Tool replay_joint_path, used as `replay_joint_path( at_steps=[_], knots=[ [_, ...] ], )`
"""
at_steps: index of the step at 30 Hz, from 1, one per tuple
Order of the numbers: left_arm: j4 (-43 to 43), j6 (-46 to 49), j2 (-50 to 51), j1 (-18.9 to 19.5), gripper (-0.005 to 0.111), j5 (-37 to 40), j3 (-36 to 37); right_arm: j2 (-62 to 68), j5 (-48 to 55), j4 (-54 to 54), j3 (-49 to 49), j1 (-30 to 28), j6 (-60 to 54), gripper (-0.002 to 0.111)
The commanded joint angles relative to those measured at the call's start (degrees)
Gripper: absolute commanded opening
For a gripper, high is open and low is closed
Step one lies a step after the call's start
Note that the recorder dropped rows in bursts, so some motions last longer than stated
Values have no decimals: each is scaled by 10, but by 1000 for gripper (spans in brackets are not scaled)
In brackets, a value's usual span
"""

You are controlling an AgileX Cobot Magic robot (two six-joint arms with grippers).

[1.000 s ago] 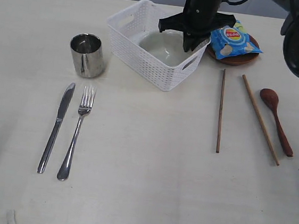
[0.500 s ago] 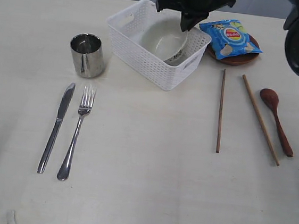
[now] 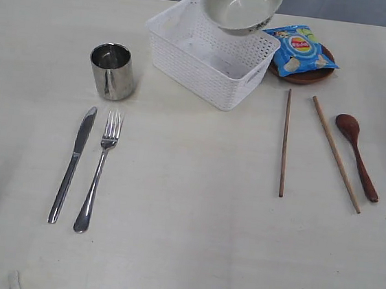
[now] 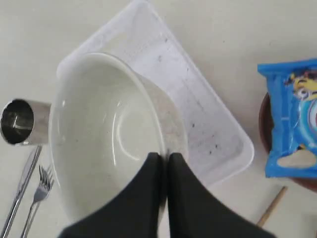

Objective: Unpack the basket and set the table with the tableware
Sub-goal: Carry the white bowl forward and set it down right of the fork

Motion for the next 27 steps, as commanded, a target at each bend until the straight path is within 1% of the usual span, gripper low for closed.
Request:
replay_joint_path(
  at_steps=[1,3,7,9,14,16,21,24,27],
  knots=[
    [0,2,-2,-3,0,-1,2,-58,-2,22,101,-6,-55,0],
    [0,2,-2,-3,0,-1,2,-76,-2,33,144,-5,-73,0],
    [0,2,-2,-3,0,-1,2,-105,-2,113,235,0,-126,0],
    [0,2,-2,-3,0,-1,2,-119,-2,136,273,10,-150,0],
    [0,2,-2,-3,0,-1,2,-129,-2,136,357,64,-181,0],
    [0,2,-2,-3,0,-1,2,-128,-4,130,387,94,-193,0],
    [0,2,-2,-3,0,-1,2,-123,-55,113,443,159,-223,0],
    [0,2,-2,-3,0,-1,2,-123,-82,112,463,179,-239,0],
    [0,2,-2,-3,0,-1,2,-123,-97,112,477,183,-248,0]
  ],
)
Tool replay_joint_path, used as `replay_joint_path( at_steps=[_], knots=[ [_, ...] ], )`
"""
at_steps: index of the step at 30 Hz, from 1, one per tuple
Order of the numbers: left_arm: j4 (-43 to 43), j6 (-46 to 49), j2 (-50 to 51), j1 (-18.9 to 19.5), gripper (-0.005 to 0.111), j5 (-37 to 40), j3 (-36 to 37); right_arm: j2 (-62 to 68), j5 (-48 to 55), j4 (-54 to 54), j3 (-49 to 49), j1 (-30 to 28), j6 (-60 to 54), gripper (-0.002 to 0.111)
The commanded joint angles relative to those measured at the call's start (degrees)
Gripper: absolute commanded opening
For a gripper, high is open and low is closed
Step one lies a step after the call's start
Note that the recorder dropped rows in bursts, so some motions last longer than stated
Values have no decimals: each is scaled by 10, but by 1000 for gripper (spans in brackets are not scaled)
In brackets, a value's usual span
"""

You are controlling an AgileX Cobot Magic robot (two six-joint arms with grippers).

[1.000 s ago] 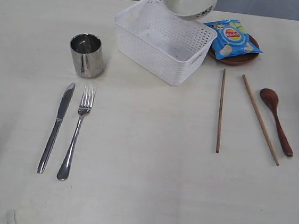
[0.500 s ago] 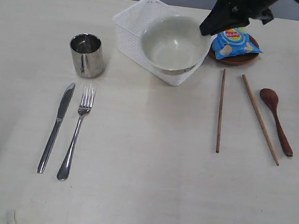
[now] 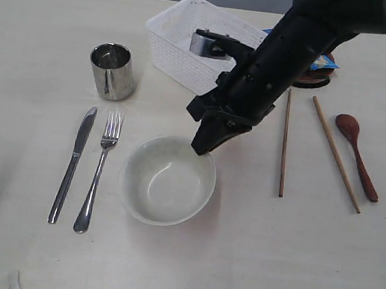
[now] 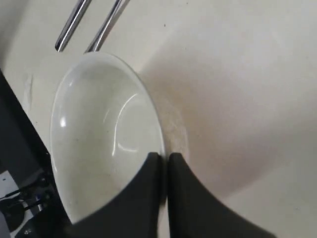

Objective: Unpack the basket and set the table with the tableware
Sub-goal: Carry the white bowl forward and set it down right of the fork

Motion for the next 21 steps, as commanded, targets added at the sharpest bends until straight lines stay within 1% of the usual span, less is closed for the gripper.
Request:
replay_joint_path(
  at_steps=[1,5,10,21],
  knots=[
    [0,2,-2,-3,0,-1,2,-3,-29,-2,20,7,-21,0],
    [0,2,-2,-3,0,-1,2,0,-34,-11,23,5,-21,0],
    [0,2,-2,-3,0,-1,2,12,-65,-38,23,5,-24,0],
    [0,2,-2,-3,0,-1,2,42,-134,-33,22,5,-21,0]
  ],
)
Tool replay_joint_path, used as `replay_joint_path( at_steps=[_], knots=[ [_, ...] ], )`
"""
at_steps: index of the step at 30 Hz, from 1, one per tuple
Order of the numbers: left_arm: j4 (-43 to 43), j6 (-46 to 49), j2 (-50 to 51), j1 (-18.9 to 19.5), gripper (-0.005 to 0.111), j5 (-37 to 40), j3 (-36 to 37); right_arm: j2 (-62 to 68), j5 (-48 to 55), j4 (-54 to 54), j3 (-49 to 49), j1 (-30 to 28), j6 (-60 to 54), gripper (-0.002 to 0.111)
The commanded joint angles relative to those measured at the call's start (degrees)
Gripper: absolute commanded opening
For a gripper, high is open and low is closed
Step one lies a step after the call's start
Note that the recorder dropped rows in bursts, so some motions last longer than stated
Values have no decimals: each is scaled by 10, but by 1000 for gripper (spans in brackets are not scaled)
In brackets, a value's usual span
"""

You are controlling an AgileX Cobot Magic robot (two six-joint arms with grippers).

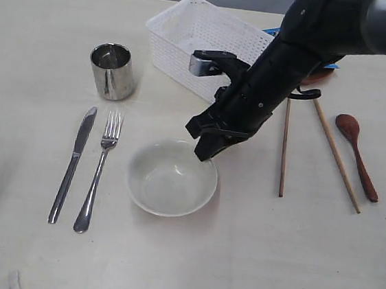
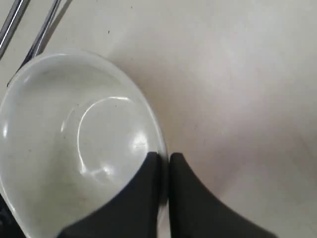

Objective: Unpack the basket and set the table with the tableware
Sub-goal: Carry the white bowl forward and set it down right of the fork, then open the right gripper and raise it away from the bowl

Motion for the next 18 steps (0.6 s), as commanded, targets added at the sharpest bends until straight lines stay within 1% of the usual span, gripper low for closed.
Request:
replay_joint_path(
  at_steps=[1,7,12,18],
  knots=[
    [0,2,-2,-3,0,-1,2,4,-45,-10,0,-1,-3,0],
    [0,2,-2,-3,0,-1,2,-20,-57,-14,0,-5,-3,0],
    [0,2,-2,-3,0,-1,2,-25,-13,-18,0,-32,-3,0],
    [0,2,-2,-3,0,-1,2,-25,-12,-13,0,-28,0,0]
  ],
)
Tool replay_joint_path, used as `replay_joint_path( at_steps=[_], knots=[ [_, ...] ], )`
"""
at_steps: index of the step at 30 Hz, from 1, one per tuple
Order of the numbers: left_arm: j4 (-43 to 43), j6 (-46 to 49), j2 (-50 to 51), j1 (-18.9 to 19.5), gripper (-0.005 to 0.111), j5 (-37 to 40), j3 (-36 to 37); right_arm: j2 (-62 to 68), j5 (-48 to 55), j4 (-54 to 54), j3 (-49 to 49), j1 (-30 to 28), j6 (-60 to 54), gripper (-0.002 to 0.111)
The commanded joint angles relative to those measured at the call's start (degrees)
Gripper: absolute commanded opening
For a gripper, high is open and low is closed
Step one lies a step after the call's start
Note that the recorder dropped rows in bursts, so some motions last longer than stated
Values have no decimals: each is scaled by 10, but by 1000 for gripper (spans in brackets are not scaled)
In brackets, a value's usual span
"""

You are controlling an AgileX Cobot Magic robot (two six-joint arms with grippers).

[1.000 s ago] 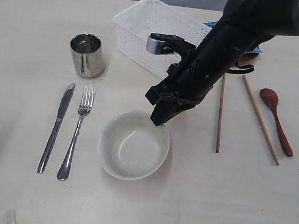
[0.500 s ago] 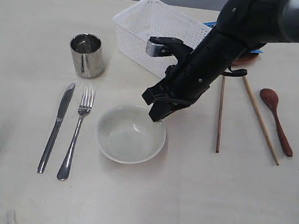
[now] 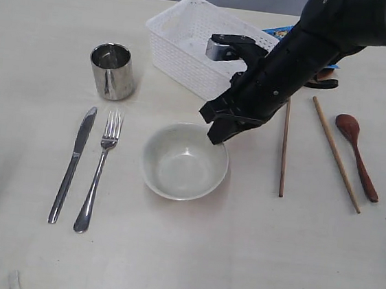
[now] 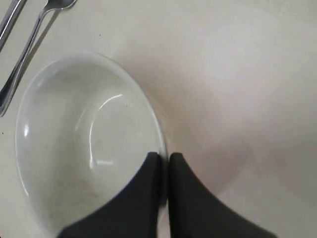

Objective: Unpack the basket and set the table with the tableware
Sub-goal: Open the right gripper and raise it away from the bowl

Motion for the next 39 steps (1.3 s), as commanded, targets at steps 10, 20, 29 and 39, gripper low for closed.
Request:
replay_joint_path(
  at_steps=[10,20,29,39],
  knots=[
    [0,2,-2,-3,0,-1,2,-8,14,-7,-17,-9,15,45],
    [0,2,-2,-3,0,-1,2,-33,112,-21,-168,-111,96,45],
    [0,2,-2,-3,0,-1,2,-28,81,-55,-212,-187,152,45],
    [0,2,-2,-3,0,-1,2,82,27,-52,-352,-175,91,45]
  ],
)
